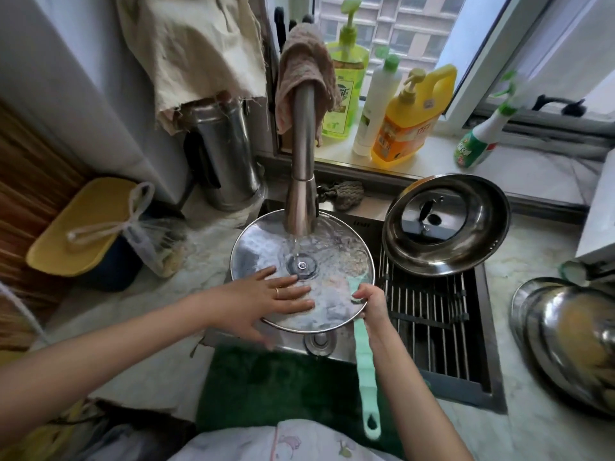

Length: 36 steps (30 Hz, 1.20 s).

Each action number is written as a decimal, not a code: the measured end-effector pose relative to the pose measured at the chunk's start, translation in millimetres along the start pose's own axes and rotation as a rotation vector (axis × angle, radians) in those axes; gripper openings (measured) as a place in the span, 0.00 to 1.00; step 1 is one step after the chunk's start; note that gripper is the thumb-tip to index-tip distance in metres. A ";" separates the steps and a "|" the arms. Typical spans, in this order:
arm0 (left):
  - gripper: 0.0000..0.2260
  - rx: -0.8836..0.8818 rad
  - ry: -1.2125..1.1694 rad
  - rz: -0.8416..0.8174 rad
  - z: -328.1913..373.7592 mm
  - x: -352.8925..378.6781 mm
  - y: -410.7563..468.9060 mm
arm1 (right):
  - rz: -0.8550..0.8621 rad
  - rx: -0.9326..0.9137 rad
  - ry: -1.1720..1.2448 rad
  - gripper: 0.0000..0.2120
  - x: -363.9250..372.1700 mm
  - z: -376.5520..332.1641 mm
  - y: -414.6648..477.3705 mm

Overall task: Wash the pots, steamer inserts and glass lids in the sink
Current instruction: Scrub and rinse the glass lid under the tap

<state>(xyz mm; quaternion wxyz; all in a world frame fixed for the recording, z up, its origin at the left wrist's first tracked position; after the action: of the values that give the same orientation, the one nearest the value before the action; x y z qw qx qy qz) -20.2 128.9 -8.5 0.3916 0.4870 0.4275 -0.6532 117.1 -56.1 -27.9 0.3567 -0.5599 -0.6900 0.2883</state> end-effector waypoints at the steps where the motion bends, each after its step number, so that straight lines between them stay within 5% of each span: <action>1: 0.33 0.046 0.087 0.092 0.2 1.1 -0.2 | -0.006 0.004 -0.014 0.26 -1.7 -6.2 -0.9; 4: 0.30 0.151 0.115 0.458 2.2 2.0 5.7 | -0.197 0.064 0.073 0.10 -4.2 -19.6 -4.1; 7: 0.25 0.010 -0.324 0.648 10.6 -7.1 17.7 | -0.386 0.156 0.199 0.30 -16.2 -29.4 0.3; 14: 0.17 -0.813 -1.348 0.773 5.0 4.3 58.2 | -0.123 -0.114 -0.116 0.20 -31.8 -50.1 -6.2; 18: 0.14 -1.041 -1.703 0.775 -1.0 14.2 45.7 | -0.072 -0.148 -0.268 0.19 -23.7 -49.9 -12.7; 23: 0.14 -1.066 -1.927 0.800 -4.3 11.1 26.1 | 0.114 -0.724 -1.012 0.19 15.7 -38.4 -6.8; 27: 0.15 -1.055 -2.080 0.764 -4.7 9.4 14.2 | -0.099 -1.165 -1.253 0.21 55.9 -18.8 -7.3; 29: 0.15 -1.038 -2.182 0.757 -4.9 11.1 6.7 | -0.024 -1.193 -1.347 0.19 61.5 -30.6 4.8; 32: 0.17 -0.994 -2.267 0.768 -5.7 12.5 -3.1 | 0.186 -0.962 -1.356 0.18 48.1 -57.0 31.3; 36: 0.25 -0.928 -2.249 0.765 -10.0 11.0 -12.6 | -0.100 -1.112 -1.242 0.15 61.9 -41.5 13.9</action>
<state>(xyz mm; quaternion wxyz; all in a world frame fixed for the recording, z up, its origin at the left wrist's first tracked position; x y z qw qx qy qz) -31.2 141.4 -18.6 0.8316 -0.4227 -0.1182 -0.3401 151.5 7.3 -4.4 -0.4046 -0.3620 -0.8270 0.1460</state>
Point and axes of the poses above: each hand's wrist, its own y-axis towards the middle knuckle, its own x-axis out of the palm, z = x × y, the point moved 2 cm from there along y, towards the middle knuckle, and after that the axes turned 13 degrees about z, right-handed, at the moved point
